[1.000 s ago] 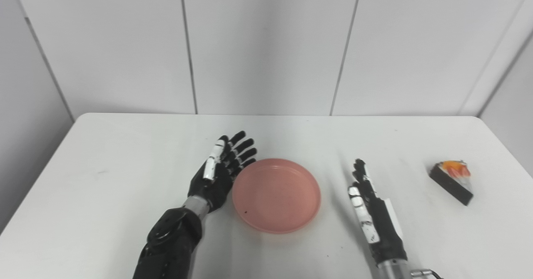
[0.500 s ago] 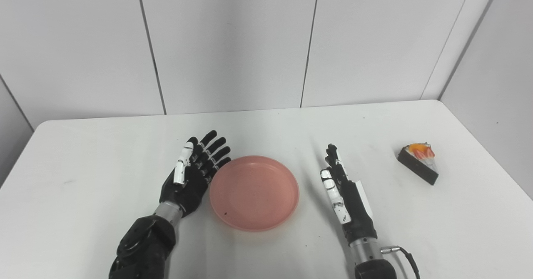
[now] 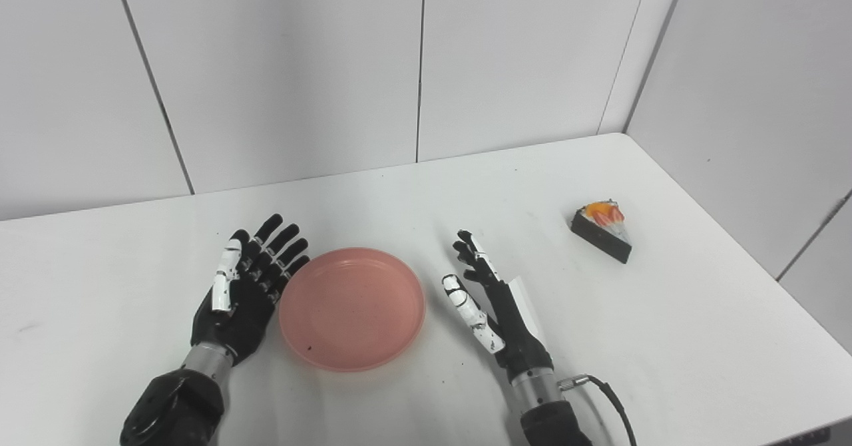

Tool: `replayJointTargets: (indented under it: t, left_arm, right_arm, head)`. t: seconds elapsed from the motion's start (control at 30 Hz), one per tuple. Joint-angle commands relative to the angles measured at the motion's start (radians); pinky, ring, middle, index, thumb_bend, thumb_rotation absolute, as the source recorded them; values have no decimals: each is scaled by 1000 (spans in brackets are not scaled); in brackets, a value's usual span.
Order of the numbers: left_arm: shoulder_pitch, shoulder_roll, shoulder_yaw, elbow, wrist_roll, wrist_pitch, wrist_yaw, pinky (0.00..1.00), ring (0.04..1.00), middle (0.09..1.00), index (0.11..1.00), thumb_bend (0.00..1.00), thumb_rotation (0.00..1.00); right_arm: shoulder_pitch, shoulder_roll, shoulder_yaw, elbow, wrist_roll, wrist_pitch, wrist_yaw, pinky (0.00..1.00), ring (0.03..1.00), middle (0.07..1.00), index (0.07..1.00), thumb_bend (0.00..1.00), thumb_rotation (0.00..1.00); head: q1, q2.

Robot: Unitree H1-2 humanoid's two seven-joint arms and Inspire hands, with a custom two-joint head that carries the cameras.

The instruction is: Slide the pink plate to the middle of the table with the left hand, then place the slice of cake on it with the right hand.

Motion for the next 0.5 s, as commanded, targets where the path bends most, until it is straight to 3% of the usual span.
replayJointTargets:
  t: [0.0,0.17,0.47]
  left_arm:
    - [40,15,-1,30,9,55,16,904,894,899,894,404,1000]
    - [38,21,1,41,-3,51,6,904,893,900,896,406,1000]
    - [38,31,2,52,-16,45,-8,912,904,913,909,409,1000]
  right_arm:
    - [-36,-6,-5,-74,-23,15,-12,838,879,888,938,636,926]
    - [-57,-21,-15,-147,-82,66,-8,760,817,856,916,696,903]
    - [-99,-88,-56,-239,-125,116,13,744,805,844,892,814,841]
  head:
    - [-9,-1]
    - [-23,-1]
    - [-46,2]
